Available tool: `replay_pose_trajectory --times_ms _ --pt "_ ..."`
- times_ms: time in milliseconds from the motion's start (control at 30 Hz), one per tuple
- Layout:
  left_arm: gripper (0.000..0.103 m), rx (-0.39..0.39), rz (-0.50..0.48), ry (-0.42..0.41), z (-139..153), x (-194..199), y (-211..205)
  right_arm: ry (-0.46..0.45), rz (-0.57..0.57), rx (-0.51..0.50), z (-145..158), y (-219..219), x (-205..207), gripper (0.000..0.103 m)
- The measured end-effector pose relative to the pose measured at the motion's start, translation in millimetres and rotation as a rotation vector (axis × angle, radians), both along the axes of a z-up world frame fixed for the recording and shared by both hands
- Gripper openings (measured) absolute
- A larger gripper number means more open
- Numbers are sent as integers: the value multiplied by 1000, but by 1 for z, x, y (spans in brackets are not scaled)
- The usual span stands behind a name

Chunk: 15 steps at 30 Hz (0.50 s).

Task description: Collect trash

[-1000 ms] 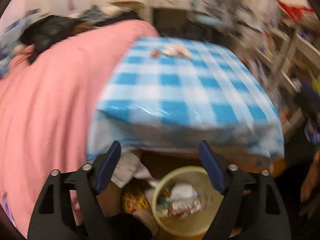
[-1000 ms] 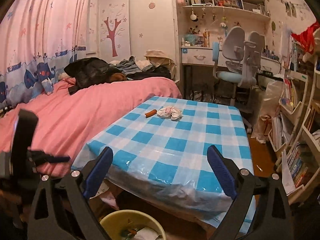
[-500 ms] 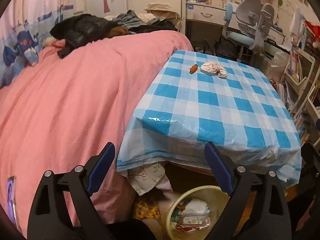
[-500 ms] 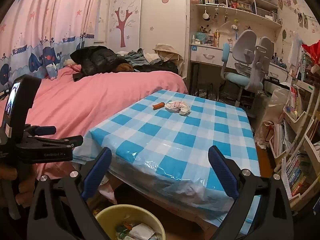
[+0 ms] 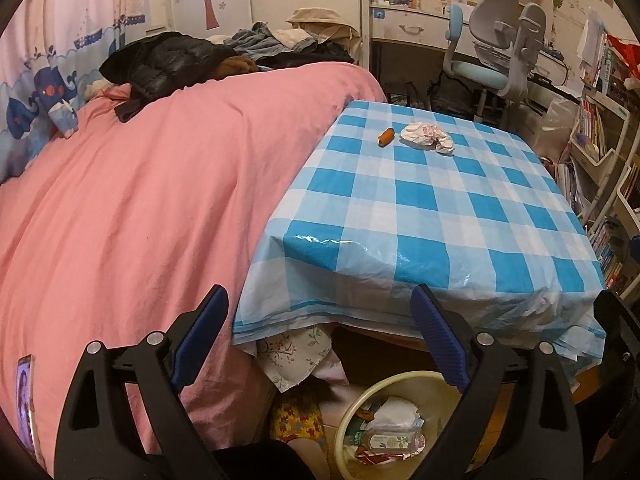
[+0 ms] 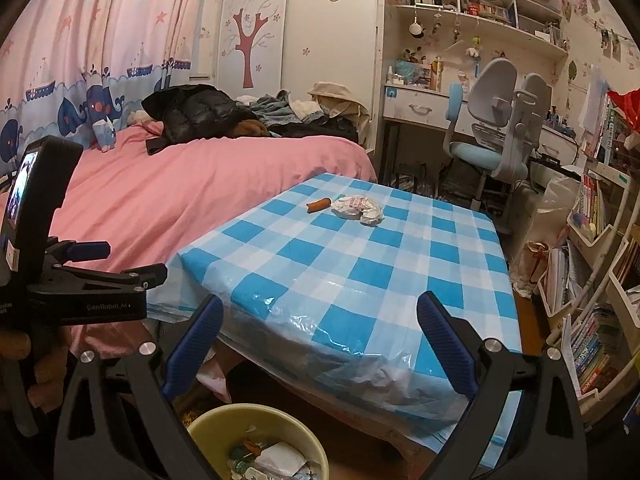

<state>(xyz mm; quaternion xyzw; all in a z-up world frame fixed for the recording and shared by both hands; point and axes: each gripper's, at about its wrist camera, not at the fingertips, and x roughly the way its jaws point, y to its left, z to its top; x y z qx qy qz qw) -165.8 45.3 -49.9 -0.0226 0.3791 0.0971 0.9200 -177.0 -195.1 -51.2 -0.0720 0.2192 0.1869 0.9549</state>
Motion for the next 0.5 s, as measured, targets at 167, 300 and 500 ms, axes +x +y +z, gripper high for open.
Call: replay_pose_trajectory --times_ms 167,300,500 --pt "89 0 0 1 0 1 0 3 2 -7 -2 1 0 93" --pt "89 -1 1 1 0 0 1 3 2 -6 -2 2 0 93" --pt "90 -1 2 1 0 0 1 3 2 -6 -2 2 1 93"
